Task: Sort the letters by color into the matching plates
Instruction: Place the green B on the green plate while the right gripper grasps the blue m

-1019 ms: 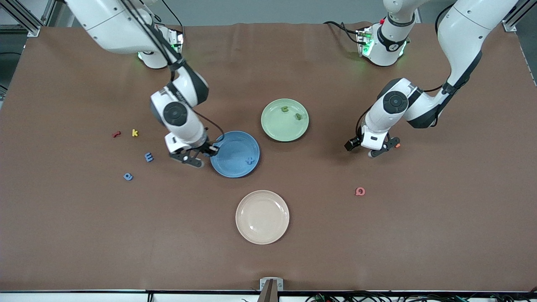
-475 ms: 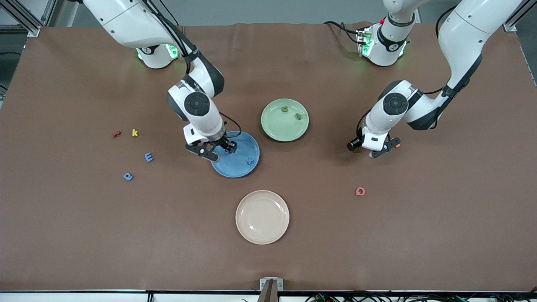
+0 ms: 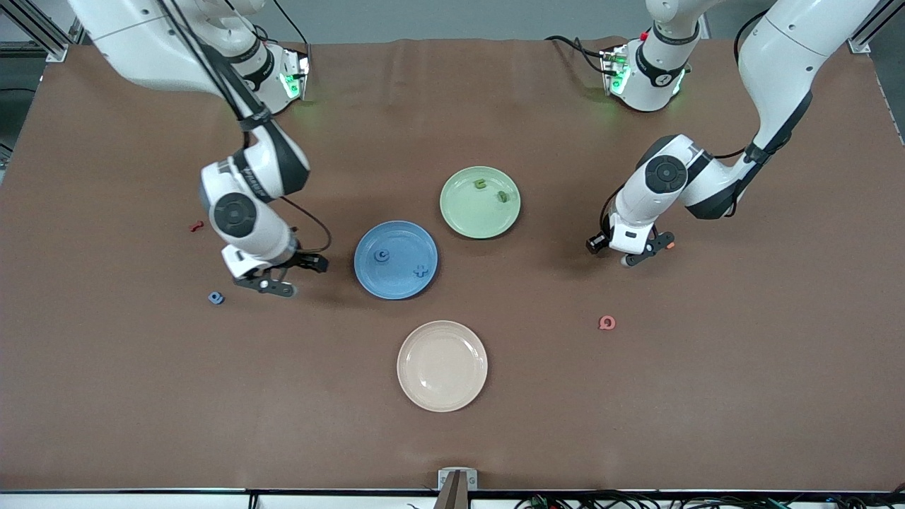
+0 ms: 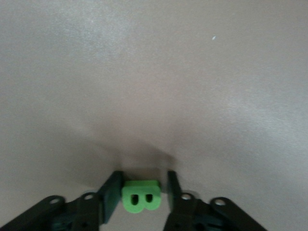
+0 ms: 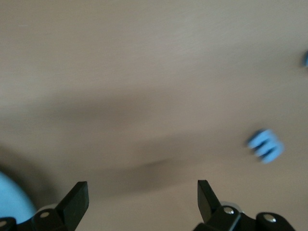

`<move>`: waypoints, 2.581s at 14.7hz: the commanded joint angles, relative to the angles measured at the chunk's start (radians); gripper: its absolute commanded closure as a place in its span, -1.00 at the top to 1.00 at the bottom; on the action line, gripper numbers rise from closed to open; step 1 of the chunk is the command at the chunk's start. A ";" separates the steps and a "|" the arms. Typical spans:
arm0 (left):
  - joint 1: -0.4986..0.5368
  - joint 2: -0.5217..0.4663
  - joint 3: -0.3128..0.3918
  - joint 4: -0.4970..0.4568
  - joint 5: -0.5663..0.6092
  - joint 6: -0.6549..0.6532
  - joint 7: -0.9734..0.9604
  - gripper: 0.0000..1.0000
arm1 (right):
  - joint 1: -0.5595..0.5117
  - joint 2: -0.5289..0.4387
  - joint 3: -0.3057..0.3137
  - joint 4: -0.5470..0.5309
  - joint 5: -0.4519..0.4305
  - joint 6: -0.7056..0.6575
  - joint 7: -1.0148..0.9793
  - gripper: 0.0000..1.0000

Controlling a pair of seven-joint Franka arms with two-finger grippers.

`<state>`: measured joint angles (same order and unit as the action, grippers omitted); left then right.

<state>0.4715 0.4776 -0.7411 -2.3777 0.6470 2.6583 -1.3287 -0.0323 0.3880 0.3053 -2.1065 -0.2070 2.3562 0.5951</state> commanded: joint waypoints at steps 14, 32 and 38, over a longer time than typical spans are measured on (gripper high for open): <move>-0.080 -0.010 -0.233 0.107 -0.013 -0.113 -0.260 -0.56 | -0.255 -0.040 0.018 -0.247 -0.002 0.262 -0.497 1.00; -0.671 0.177 0.046 0.405 -0.021 -0.199 -0.460 0.12 | -0.270 0.031 0.014 -0.224 -0.054 0.319 -0.598 -1.00; -0.642 0.132 0.042 0.393 -0.035 -0.201 -0.443 0.99 | -0.216 0.020 0.064 -0.190 -0.046 0.259 -0.334 -1.00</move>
<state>-0.1820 0.6538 -0.6976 -1.9768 0.6341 2.4777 -1.7873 -0.2815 0.3972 0.3367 -2.3254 -0.2362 2.6495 0.1211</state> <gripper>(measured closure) 0.137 0.718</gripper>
